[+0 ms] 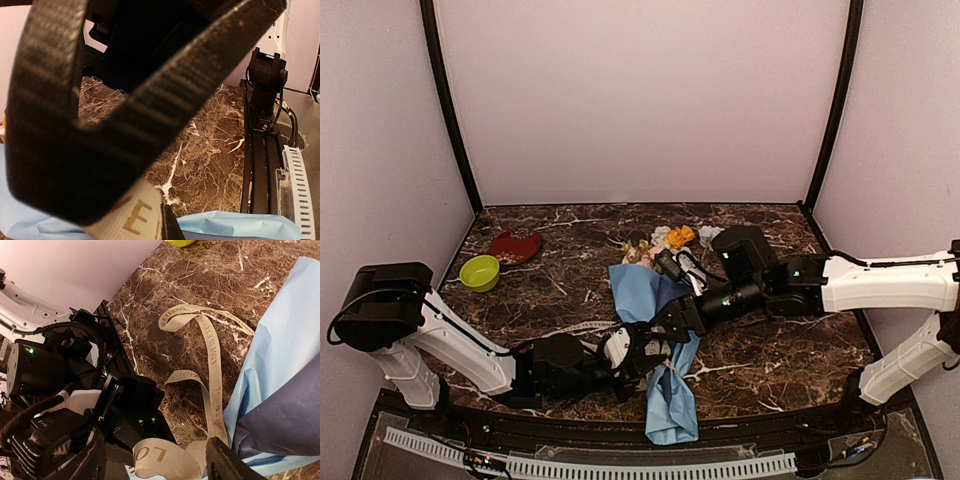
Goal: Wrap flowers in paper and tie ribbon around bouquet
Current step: Pass from the left arm to the right
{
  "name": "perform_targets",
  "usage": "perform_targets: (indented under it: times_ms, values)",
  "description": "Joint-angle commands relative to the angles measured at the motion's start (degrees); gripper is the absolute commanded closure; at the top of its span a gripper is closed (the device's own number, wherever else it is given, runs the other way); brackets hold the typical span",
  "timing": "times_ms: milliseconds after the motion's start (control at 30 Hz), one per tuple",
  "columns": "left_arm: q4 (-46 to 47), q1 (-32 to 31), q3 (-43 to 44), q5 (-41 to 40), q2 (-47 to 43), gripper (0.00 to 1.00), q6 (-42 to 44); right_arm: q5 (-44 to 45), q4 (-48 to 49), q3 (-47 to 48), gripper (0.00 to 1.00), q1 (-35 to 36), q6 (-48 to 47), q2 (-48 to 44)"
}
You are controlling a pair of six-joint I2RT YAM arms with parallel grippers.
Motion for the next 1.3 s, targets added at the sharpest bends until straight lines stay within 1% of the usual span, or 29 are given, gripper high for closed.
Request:
perform_targets:
  times_ms: [0, 100, 167, 200, 300, 333, 367, 400, 433, 467, 500, 533, 567, 600, 633, 667, 733, 767, 800, 867, 933, 967, 1000, 1033, 1067, 1167, 1267]
  values:
    - [1.02, 0.40, -0.39, -0.60, -1.01, 1.00, -0.74, -1.93, 1.12, 0.15, 0.43, 0.44, -0.30, 1.63]
    - [1.00, 0.57, -0.70, -0.54, -1.44, 1.00, -1.00, -2.38, 0.53, 0.84, 0.71, 0.52, -0.69, 1.96]
    - [0.88, 0.75, -0.98, 0.01, -1.82, 1.00, -1.09, -0.84, -1.49, 1.71, 0.92, 0.52, -1.78, 1.84]
    - [0.65, 0.90, -1.10, 0.05, -2.00, 1.00, -1.25, -0.06, -2.19, 2.06, 1.00, 0.52, -2.08, 1.68]
    - [-1.25, 1.22, -1.24, 0.18, -2.91, 1.00, -1.78, 2.40, -3.08, 2.34, 1.00, 0.37, -2.30, 1.20]
    - [-3.10, 1.20, -1.08, 0.10, -3.77, 0.93, -2.18, 3.32, -3.36, 2.38, 1.00, 0.24, -2.43, 1.18]
    - [-5.56, 1.25, -0.90, -0.24, -5.07, 0.76, -2.99, 4.15, -3.72, 2.34, 1.00, -0.01, -2.54, 1.25]
    - [-8.76, 1.22, -0.82, -0.93, -6.54, 0.50, -3.88, 4.75, -3.98, 2.38, 1.00, -0.20, -2.83, 1.30]
    - [-11.59, 1.22, -0.87, -1.58, -8.54, 0.32, -5.13, 5.14, -4.05, 2.26, 1.00, -0.37, -3.16, 1.39]
    - [-14.74, 1.37, -1.19, -1.65, -10.76, 0.20, -6.26, 5.83, -4.13, 2.41, 1.00, -0.48, -3.47, 1.47]
    - [-18.04, 1.96, -1.56, -0.55, -13.20, 0.16, -7.84, 6.23, -4.24, 2.47, 1.00, -0.57, -3.67, 1.52]
    - [-21.65, 3.25, -1.86, 2.67, -15.98, 0.15, -10.51, 6.43, -4.24, 2.55, 1.00, -0.80, -3.82, 1.64]
    - [-25.53, 5.12, -2.09, 6.61, -18.54, 0.11, -13.79, 6.41, -4.27, 2.70, 1.00, -0.95, -3.99, 1.74]
    - [-30.53, 7.38, -2.21, 9.73, -22.14, 0.05, -18.11, 6.33, -4.39, 2.97, 1.00, -1.09, -4.32, 2.05]
    - [-34.72, 9.05, -2.17, 10.59, -24.87, 0.02, -20.94, 6.32, -4.66, 3.26, 1.00, -1.16, -4.64, 2.32]
    - [-40.42, 10.24, -1.88, 8.72, -27.27, 0.02, -22.97, 6.25, -4.92, 3.56, 1.00, -1.15, -4.94, 2.52]
    - [-52.11, 11.76, -1.06, -0.44, -32.21, 0.02, -27.38, 6.06, -4.97, 3.78, 1.00, -1.15, -5.19, 2.87]
    - [-58.06, 13.07, -0.71, -3.17, -34.50, 0.02, -30.25, 5.98, -4.88, 3.82, 1.00, -1.15, -5.21, 2.97]
    - [-63.95, 14.62, -0.34, -5.27, -36.48, 0.06, -34.10, 5.92, -4.76, 3.89, 1.00, -1.19, -5.21, 3.09]
    - [-75.34, 19.13, -0.37, -8.21, -39.59, 0.21, -42.02, 5.64, -4.68, 4.04, 1.00, -1.15, -5.29, 3.36]
    - [-82.18, 22.50, -2.18, -9.16, -41.78, 0.31, -46.99, 5.38, -4.71, 4.33, 1.00, -1.15, -5.53, 3.73]
    - [-84.14, 24.08, -3.00, -9.12, -42.52, 0.38, -48.43, 5.24, -4.76, 4.42, 1.00, -1.23, -5.63, 3.93]
    - [-85.16, 25.41, -3.58, -8.48, -42.79, 0.41, -49.02, 5.10, -4.89, 4.65, 1.00, -1.21, -5.77, 4.12]
    - [-85.32, 26.49, -4.00, -7.16, -42.67, 0.42, -48.72, 4.87, -5.05, 4.80, 1.00, -1.26, -5.88, 4.35]
    - [-85.04, 27.07, -4.24, -6.10, -42.07, 0.40, -48.11, 4.72, -5.27, 5.01, 1.00, -1.24, -5.97, 4.56]
    - [-85.37, 27.60, -4.17, -5.21, -37.39, 0.31, -47.35, 4.52, -5.58, 5.32, 1.00, -1.23, -6.17, 4.87]
    - [-85.74, 28.00, -3.03, -5.18, -29.80, 0.29, -46.91, 4.66, -5.41, 5.24, 1.00, -1.24, -6.11, 4.78]
